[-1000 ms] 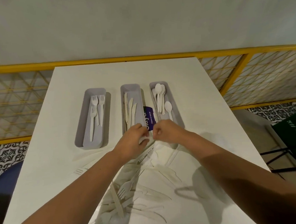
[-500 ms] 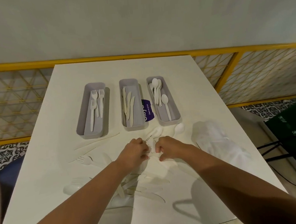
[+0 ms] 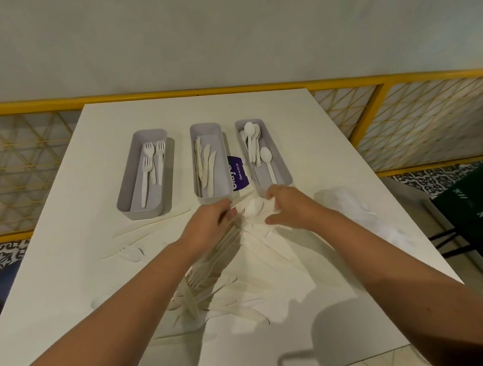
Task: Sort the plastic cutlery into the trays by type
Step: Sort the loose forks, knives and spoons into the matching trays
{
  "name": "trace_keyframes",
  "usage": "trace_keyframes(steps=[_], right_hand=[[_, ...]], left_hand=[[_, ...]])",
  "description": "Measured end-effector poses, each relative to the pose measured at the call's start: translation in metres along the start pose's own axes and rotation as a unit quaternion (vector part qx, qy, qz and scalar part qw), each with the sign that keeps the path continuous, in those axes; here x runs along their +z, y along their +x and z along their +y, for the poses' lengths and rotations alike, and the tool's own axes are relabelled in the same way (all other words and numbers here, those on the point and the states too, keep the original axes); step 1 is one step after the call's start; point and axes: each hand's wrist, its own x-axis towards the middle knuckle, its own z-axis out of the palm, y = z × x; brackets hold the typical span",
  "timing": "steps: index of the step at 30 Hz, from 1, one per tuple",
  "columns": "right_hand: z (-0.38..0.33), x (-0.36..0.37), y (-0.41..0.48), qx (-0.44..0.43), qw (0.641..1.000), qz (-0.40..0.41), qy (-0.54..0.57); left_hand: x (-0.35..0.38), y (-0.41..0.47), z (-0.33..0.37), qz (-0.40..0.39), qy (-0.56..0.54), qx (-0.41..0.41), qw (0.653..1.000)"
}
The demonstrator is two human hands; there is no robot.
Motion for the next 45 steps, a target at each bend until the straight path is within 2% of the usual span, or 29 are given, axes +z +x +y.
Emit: trace_keyframes(steps=[3, 6, 12, 15, 19, 24, 32, 35, 39, 43, 45], right_hand=[[0.011, 0.011, -0.008, 0.055, 0.986, -0.108, -0.119], [0.022, 0.025, -0.014, 0.083, 0.963, -0.184, -0.177], [0.022, 0.037, -0.023, 0.074, 0.951, -0.179, -0.243], [0.023, 0.04, -0.024, 0.055, 0.954, -0.17, -0.241], [0.032, 0.046, -0.024, 0.029, 0.965, -0.154, -0.21], [0.044, 0.055, -0.033, 0.003, 0.987, -0.085, -0.136], [0.038, 0.043, -0.058, -0.054, 0.998, 0.015, 0.006], [0.023, 0.037, -0.062, -0.099, 0.985, 0.082, 0.111], [-0.003, 0.037, -0.059, -0.148, 0.949, 0.133, 0.246], [-0.027, 0.041, -0.052, -0.168, 0.926, 0.15, 0.302], [-0.038, 0.043, -0.049, -0.18, 0.923, 0.156, 0.303]], left_hand=[[0.002, 0.005, -0.002, 0.018, -0.058, -0.034, 0.998], [0.005, 0.01, 0.001, 0.038, -0.137, -0.06, 0.988], [0.012, 0.023, 0.004, 0.062, -0.269, -0.092, 0.957], [0.015, 0.026, 0.002, 0.062, -0.299, -0.096, 0.947], [0.013, 0.027, 0.002, 0.051, -0.334, -0.081, 0.938], [0.011, 0.015, -0.006, 0.079, -0.358, -0.081, 0.927], [0.015, -0.018, -0.002, 0.087, -0.463, -0.104, 0.876], [0.019, -0.03, 0.006, 0.074, -0.504, -0.113, 0.853], [0.025, -0.042, 0.019, 0.061, -0.507, -0.119, 0.851], [0.02, -0.053, 0.03, 0.056, -0.529, -0.111, 0.839], [0.017, -0.057, 0.032, 0.051, -0.511, -0.094, 0.853]])
